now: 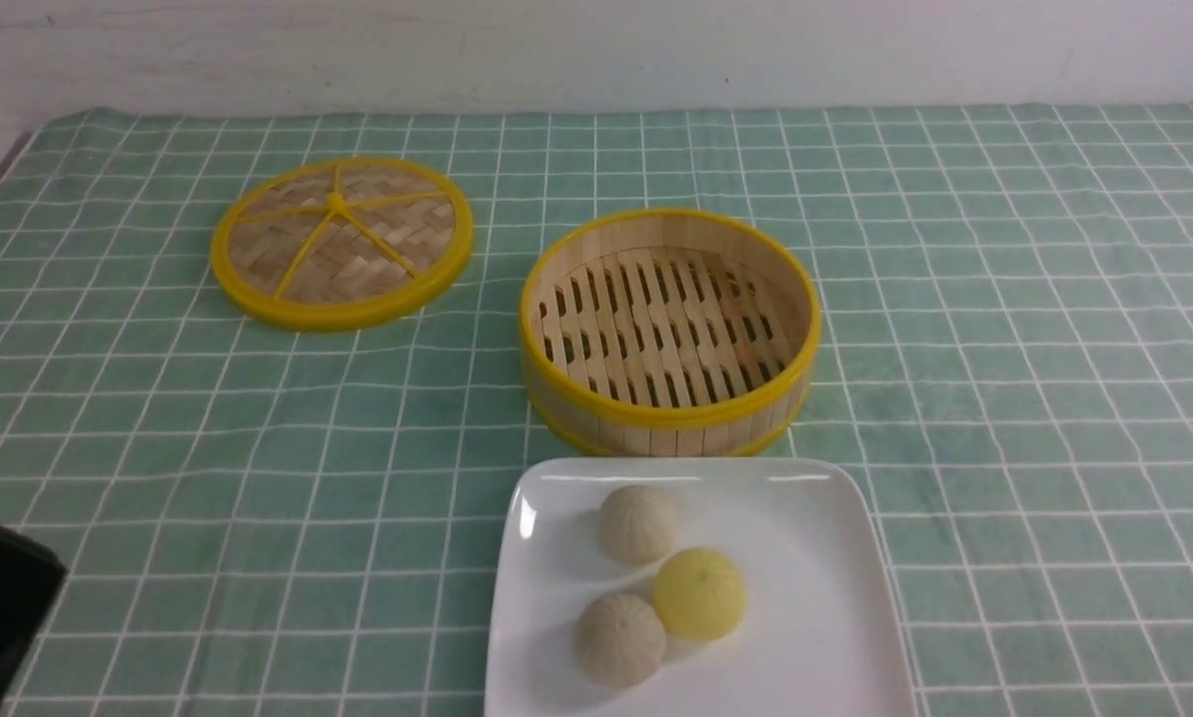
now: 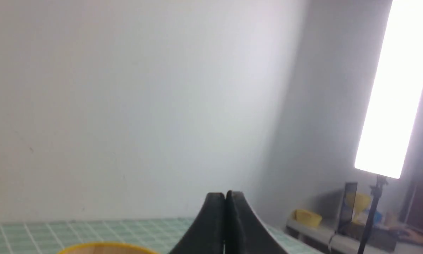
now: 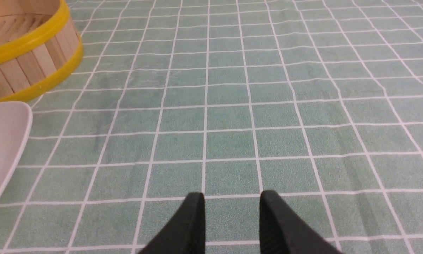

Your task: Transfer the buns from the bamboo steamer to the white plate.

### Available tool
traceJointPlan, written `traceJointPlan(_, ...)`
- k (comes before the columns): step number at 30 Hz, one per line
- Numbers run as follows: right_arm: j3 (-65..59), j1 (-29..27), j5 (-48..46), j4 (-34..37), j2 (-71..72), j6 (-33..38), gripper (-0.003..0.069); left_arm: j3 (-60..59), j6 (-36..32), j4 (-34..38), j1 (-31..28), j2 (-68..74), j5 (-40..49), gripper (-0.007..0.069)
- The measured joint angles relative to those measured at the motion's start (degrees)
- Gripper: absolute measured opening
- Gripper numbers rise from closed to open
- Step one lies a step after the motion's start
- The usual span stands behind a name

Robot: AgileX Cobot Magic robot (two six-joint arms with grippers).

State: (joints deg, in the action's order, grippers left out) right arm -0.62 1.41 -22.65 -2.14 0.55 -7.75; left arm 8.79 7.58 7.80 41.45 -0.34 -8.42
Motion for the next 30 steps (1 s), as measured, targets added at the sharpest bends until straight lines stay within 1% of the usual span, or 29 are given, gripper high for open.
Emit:
traceJointPlan(6, 0.00, 0.00, 0.06, 0.00, 0.00, 0.00, 0.0240, -0.09, -0.17, 2.43, 0.00, 2.23, 2.92, 0.0022)
traceJointPlan(9, 0.00, 0.00, 0.06, 0.00, 0.00, 0.00, 0.0240, -0.09, -0.51, 2.63, 0.00, 2.22, 3.58, 0.0022)
traceJointPlan(12, 0.00, 0.00, 0.06, 0.00, 0.00, 0.00, 0.0240, -0.09, -0.71, 2.12, 0.00, 2.22, 6.84, 0.0027)
traceJointPlan(14, 0.00, 0.00, 0.06, 0.00, 0.00, 0.00, 0.0240, -0.09, -0.67, -1.01, 0.00, 2.29, 11.16, 0.0029)
traceJointPlan(15, 0.00, 0.00, 0.06, 0.00, 0.00, 0.00, 0.0240, -0.09, 0.25, -3.67, 0.00, 2.41, 13.83, 0.0031)
traceJointPlan(18, 0.00, 0.00, 0.06, 0.00, 0.00, 0.00, 0.0240, -0.09, 8.42, -13.49, -1.27, 2.85, 21.10, 0.0034)
traceJointPlan(19, 0.00, 0.00, 0.06, 0.00, 0.00, 0.00, 0.0240, -0.09, 9.58, -14.07, -1.49, 2.84, 21.80, 0.0034)
traceJointPlan(20, 0.00, 0.00, 0.06, 0.00, 0.00, 0.00, 0.0240, -0.09, 12.52, -17.01, -3.54, 2.85, 23.43, 0.0035)
traceJointPlan(21, 0.00, 0.00, 0.06, 0.00, 0.00, 0.00, 0.0240, -0.09, 14.05, -18.64, -5.51, 2.85, 24.22, 0.0036)
traceJointPlan(23, 0.00, 0.00, 0.06, 0.00, 0.00, 0.00, 0.0240, -0.09, 14.44, -19.82, -9.87, 2.85, 25.08, 0.0039)
traceJointPlan(25, 0.00, 0.00, 0.06, 0.00, 0.00, 0.00, 0.0240, -0.09, 11.43, -19.12, -15.01, 2.85, 25.77, 0.0041)
traceJointPlan(28, 0.00, 0.00, 0.06, 0.00, 0.00, 0.00, 0.0240, -0.09, 3.09, -14.74, -25.50, 2.85, 26.59, 0.0044)
traceJointPlan(30, 0.00, 0.00, 0.06, 0.00, 0.00, 0.00, 0.0240, -0.09, -0.73, -12.62, -31.40, 2.85, 27.46, 0.0047)
